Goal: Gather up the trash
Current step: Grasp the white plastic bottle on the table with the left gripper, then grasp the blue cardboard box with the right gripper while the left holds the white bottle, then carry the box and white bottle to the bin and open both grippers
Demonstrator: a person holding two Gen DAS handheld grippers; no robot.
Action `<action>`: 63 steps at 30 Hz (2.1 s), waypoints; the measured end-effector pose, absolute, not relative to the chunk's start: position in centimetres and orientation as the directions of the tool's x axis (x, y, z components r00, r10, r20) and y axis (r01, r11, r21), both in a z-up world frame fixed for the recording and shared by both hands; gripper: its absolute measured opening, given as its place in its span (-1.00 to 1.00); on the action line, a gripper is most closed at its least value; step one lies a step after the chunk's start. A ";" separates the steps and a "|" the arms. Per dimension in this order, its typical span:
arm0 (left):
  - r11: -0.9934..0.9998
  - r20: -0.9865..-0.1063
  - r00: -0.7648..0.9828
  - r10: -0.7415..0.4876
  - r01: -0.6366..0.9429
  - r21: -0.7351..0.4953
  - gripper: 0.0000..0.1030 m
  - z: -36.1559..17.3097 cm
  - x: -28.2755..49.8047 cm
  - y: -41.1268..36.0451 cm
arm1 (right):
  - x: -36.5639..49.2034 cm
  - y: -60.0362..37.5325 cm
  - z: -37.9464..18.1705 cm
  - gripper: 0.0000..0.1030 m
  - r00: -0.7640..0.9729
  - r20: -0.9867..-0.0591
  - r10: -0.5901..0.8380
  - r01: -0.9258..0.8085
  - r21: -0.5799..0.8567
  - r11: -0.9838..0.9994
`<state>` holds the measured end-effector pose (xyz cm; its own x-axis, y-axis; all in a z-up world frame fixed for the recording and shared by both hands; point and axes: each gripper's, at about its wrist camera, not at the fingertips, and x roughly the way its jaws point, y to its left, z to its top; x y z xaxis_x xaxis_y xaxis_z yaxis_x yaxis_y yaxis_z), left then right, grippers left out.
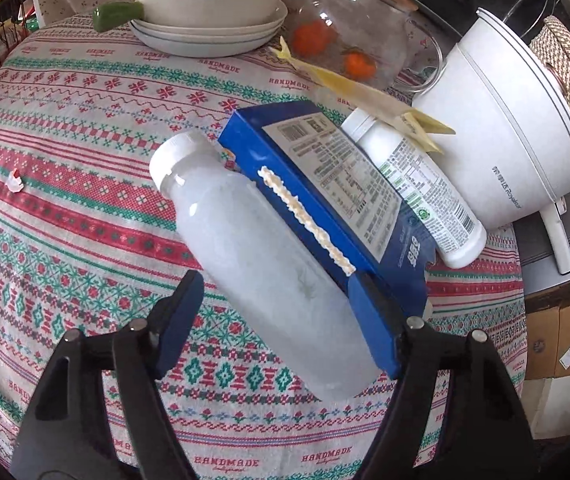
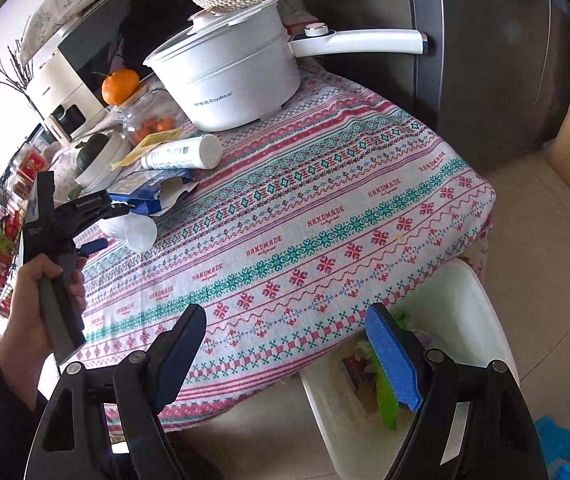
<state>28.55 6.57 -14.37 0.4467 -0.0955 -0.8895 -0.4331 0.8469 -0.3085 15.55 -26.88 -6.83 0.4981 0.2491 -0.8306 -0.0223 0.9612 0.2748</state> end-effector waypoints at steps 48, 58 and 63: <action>0.888 -0.751 0.611 -0.252 -0.163 -0.431 -0.02 -5.0 16.8 15.4 | 36.0 -7.8 -16.5 -0.72 0.345 -0.561 0.752 -0.229 0.727 0.647; 0.873 -0.718 0.628 -0.301 -0.121 -0.472 -0.02 -4.0 15.9 14.5 | 29.6 -10.3 -9.6 -0.95 0.340 -0.528 0.778 -0.351 0.697 0.626; 0.864 -0.699 0.616 -0.363 -0.059 -0.500 -0.02 -3.6 15.2 12.4 | 24.7 -14.8 -5.9 -0.95 0.391 -0.518 0.760 -0.367 0.670 0.645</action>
<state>15.19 12.44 -3.57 0.6164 -0.3628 -0.6988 -0.0590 0.8637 -0.5005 24.70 -14.81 -5.95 0.3913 0.7604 -0.5183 -0.3674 0.6455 0.6696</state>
